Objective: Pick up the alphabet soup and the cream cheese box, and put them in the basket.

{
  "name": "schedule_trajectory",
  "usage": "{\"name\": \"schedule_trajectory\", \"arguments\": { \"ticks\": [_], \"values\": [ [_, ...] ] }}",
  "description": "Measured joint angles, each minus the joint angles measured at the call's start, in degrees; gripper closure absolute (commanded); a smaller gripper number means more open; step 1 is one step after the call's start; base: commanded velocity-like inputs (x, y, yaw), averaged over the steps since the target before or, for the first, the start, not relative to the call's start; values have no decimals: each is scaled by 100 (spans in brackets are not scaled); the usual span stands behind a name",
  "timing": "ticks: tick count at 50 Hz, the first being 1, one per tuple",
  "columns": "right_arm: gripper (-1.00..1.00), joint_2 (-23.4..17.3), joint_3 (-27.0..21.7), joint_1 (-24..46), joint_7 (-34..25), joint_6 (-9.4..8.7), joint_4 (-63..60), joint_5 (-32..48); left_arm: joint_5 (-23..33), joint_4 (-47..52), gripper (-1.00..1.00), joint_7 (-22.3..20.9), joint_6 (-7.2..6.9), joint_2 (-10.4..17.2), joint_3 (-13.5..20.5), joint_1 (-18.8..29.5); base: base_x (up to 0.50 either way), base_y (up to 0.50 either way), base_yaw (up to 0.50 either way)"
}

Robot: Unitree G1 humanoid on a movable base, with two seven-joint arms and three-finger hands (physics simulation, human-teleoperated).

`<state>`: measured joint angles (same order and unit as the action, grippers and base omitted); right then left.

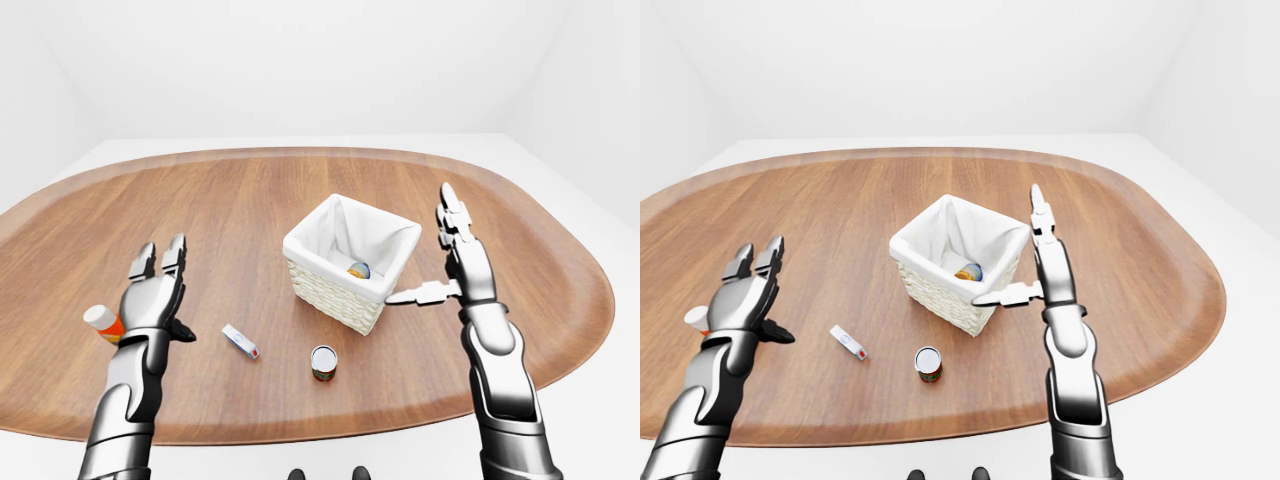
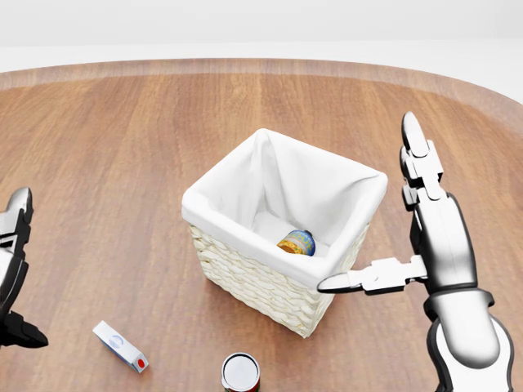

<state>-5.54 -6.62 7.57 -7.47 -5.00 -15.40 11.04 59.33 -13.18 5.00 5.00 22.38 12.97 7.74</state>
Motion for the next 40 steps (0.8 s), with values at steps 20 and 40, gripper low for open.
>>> {"name": "schedule_trajectory", "arguments": {
  "ticks": [20, 40],
  "values": [
    [-100, -85, -191, 62, 50, 0, -169, -343, 960, -263, -100, 446, 0, -184, -474, -82, 0, 0, 0],
    [-100, -204, -465, 177, 106, 0, -451, -943, 1515, -594, -100, 705, 0, -508, -974, 82, 0, 0, 0]
  ]
}}
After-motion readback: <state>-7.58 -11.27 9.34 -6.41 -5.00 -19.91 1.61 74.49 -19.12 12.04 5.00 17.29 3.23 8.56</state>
